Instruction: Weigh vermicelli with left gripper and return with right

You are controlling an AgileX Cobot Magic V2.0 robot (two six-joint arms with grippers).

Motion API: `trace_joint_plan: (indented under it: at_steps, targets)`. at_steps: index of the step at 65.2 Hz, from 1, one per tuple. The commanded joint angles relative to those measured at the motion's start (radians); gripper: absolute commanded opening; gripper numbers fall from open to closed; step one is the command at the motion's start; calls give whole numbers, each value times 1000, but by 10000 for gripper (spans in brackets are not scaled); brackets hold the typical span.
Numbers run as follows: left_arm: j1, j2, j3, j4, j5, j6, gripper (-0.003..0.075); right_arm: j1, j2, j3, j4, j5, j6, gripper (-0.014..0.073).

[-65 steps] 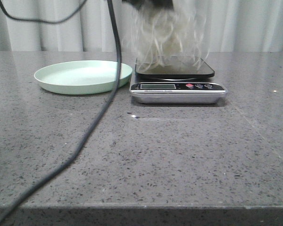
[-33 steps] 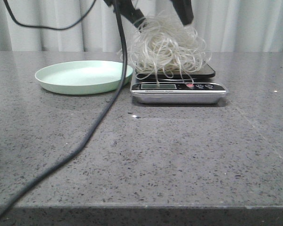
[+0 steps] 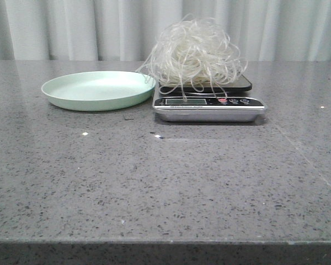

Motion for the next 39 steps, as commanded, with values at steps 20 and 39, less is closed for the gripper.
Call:
trace_joint_plan:
  at_steps: [20,39]
  targets:
    - [24,-594,643,11,-377,4,361,-3,-14,-8,-1,-85,-7,181]
    - [24,-971,1063,9,-506,4,226,-3,-14,-8,-1,-85,-7,181]
